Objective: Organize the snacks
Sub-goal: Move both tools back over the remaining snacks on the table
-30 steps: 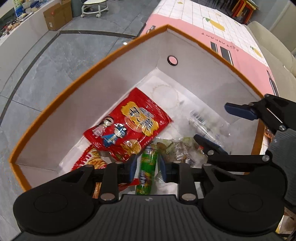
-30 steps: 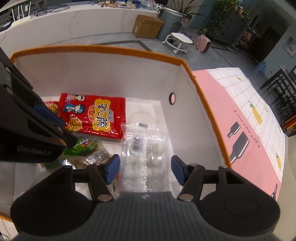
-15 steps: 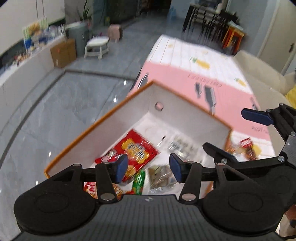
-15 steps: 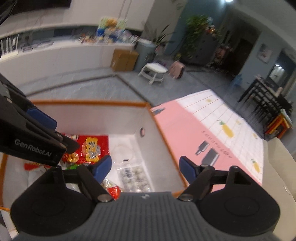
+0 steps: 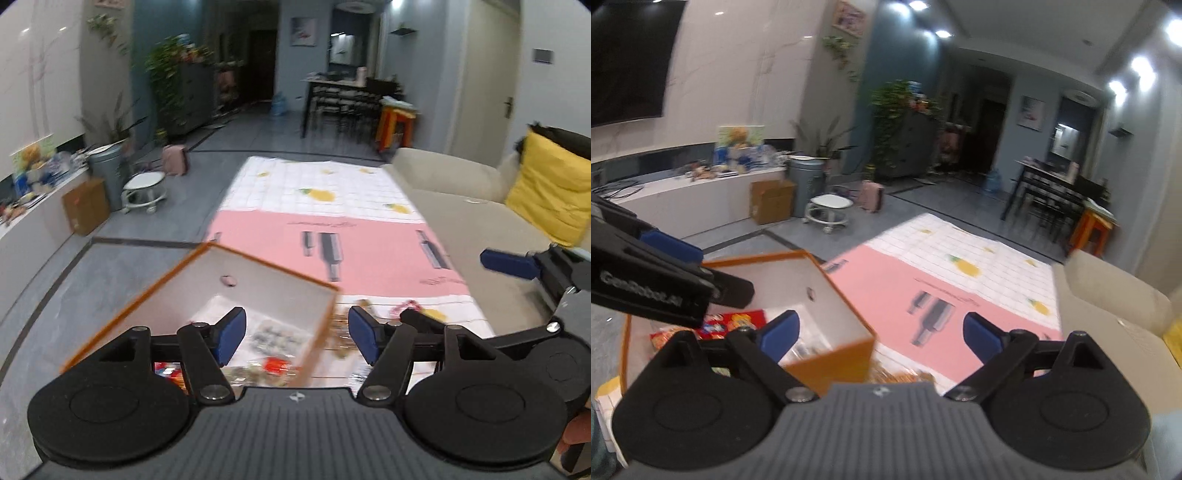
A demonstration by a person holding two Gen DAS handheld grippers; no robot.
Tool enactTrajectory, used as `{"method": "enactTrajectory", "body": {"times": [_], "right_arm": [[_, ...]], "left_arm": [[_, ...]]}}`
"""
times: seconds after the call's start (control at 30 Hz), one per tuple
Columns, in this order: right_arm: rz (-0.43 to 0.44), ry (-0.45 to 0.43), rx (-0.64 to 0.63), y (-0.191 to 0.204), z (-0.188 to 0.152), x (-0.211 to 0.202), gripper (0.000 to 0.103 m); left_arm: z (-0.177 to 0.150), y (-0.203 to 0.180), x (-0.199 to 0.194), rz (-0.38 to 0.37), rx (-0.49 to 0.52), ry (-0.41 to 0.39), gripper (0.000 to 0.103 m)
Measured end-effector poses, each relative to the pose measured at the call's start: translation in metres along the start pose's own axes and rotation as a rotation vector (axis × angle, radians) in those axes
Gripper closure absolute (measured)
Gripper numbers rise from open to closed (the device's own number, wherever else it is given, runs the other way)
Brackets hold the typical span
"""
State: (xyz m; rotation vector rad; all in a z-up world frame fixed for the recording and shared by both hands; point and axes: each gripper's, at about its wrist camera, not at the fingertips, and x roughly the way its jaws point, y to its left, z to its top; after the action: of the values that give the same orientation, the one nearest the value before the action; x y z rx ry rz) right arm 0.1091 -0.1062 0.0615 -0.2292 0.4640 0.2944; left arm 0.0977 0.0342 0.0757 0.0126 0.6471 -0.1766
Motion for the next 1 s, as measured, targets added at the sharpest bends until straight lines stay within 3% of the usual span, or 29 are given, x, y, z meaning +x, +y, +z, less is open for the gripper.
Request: {"method": "enactTrajectory", "body": {"times": [0.17, 0.37, 0.67, 1.0], "right_arm": [[-0.047, 0.059, 0.081, -0.022, -0.039, -0.017, 0.01], [-0.098, 0.152, 0.194, -0.038, -0.094, -0.023, 0.01], [-0.142, 0.213, 0.187, -0.059, -0.135, -0.001, 0.012], [-0.195, 0.294, 0.228, -0.092, -0.156, 0.05, 0.024]], "left_arm": [[-0.016, -0.03, 0.011, -0.091, 0.014, 0.031, 0.027], [-0.042, -0.054, 0.035, -0.144, 0.027, 0.114, 0.027], [-0.065, -0.072, 0.074, -0.139, 0.141, 0.188, 0.027], [-0.079, -0.078, 0.138, -0.123, 0.201, 0.25, 0.022]]}}
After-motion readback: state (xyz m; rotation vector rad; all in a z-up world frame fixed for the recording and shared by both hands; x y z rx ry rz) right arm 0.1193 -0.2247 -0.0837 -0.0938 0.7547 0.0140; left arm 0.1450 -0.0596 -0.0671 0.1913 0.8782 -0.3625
